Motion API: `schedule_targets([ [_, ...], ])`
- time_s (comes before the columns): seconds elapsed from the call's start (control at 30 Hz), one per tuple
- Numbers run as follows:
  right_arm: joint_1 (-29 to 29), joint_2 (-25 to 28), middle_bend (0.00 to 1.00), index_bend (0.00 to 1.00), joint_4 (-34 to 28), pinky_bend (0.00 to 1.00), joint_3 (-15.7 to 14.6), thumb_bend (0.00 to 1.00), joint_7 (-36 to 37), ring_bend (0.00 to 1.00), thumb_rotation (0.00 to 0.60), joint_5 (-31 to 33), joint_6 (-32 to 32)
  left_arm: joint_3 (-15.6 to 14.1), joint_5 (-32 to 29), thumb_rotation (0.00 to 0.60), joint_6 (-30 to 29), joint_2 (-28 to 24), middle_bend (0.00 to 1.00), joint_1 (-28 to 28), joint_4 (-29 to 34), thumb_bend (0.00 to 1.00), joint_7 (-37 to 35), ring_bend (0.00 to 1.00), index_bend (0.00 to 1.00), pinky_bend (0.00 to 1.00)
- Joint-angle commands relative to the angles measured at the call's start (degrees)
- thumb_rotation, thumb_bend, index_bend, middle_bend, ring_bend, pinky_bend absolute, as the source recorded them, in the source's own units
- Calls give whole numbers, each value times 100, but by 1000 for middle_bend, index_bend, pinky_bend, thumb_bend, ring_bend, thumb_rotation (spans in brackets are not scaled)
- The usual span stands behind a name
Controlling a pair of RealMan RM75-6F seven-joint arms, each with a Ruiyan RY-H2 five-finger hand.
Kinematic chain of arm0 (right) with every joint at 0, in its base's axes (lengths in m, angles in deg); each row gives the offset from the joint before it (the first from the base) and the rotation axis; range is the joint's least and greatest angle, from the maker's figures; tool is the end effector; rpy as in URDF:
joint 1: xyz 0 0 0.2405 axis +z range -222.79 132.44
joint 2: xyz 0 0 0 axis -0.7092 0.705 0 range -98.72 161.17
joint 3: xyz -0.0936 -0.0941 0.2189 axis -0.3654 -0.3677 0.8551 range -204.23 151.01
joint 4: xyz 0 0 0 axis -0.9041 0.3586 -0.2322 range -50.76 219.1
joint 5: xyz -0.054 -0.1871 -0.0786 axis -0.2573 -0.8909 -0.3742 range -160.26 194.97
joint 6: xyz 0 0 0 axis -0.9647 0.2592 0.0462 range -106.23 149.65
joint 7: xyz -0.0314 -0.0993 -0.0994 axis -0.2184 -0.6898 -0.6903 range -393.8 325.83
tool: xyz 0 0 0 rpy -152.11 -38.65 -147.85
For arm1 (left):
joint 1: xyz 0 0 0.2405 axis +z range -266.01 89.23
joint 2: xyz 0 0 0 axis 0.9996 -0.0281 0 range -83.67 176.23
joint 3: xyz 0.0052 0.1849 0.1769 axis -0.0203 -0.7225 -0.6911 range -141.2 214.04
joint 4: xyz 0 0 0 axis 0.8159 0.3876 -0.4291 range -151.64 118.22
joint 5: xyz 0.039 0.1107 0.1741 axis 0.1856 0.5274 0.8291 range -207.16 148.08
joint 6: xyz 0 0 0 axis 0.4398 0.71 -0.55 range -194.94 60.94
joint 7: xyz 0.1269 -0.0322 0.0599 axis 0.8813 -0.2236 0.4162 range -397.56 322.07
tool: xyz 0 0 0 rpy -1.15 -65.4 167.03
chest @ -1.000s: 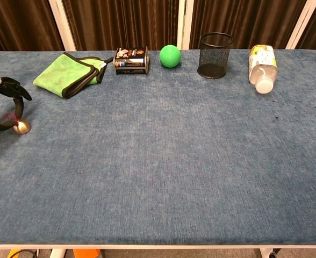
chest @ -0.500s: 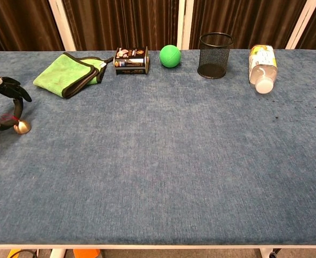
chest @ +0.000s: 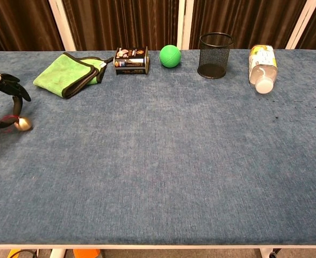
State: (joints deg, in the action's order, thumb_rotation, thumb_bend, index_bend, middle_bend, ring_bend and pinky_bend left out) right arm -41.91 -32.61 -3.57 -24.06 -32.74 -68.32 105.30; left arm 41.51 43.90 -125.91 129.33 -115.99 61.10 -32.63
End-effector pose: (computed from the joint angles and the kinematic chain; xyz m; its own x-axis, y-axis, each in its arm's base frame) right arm -0.3347 -0.1719 0.1655 0.4512 -0.0397 0.8916 -0.8914 0.0279 0.4523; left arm -0.2703 0.3012 0.0258 0.4058 0.2859 0.8681 0.9126 -0.1798 -0.3673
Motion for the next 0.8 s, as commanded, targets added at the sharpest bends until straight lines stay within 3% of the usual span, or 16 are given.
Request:
schedule_targets([
  [0.03, -1, 1, 0, 0, -1, 0, -1, 322, 0, 0, 600, -4, 4, 50, 30, 600, -113, -132, 261, 21, 234, 433, -7, 31, 629, 66],
  [0.3, -8, 9, 0, 0, -6, 0, 5, 325, 13, 0, 600, -6, 23, 475, -17, 600, -540, -841, 277, 48, 1255, 437, -142, 37, 637, 72],
  [0.37, -4, 5, 0, 0, -1, 0, 5, 331, 21, 0, 600, -14, 23, 474, -111, 600, -418, -988, 282, 29, 1463, 439, -134, 39, 647, 75],
  [0.43, 1, -4, 0, 0, 4, 0, 5, 334, 24, 0, 600, -16, 15, 429, -264, 600, 14, -1201, 282, 1, 1892, 444, -642, 41, 649, 76],
  [0.47, 4, -7, 0, 0, 5, 0, 5, 334, 22, 0, 600, -14, 10, 396, -203, 600, -40, -1246, 282, -14, 1840, 449, -415, 45, 648, 74],
  [0.53, 10, -13, 0, 0, -2, 0, 1, 332, 11, 0, 600, -24, 3, 291, 143, 600, -802, -905, 298, 11, 1183, 454, 1096, 51, 658, 69],
  [0.57, 9, -9, 0, 0, -5, 0, -2, 334, 6, 0, 600, -30, 7, 306, 58, 600, -898, -734, 311, 41, 1125, 454, 1216, 53, 666, 68],
  [0.63, 1, 10, 0, 0, -12, 0, 4, 335, 0, 0, 600, -25, 24, 413, -455, 600, -485, -713, 319, 85, 1518, 459, 415, 54, 670, 67],
  [0.73, -1, 25, 0, 0, -22, 0, 23, 335, 15, 0, 600, 11, 21, 289, -221, 600, -594, -735, 302, 41, 1289, 468, 843, 54, 666, 62],
  [0.8, 7, 20, 0, 0, -19, 0, 13, 335, 9, 0, 600, 14, -8, 350, -363, 600, -382, -755, 302, 77, 1635, 468, 126, 54, 668, 62],
])
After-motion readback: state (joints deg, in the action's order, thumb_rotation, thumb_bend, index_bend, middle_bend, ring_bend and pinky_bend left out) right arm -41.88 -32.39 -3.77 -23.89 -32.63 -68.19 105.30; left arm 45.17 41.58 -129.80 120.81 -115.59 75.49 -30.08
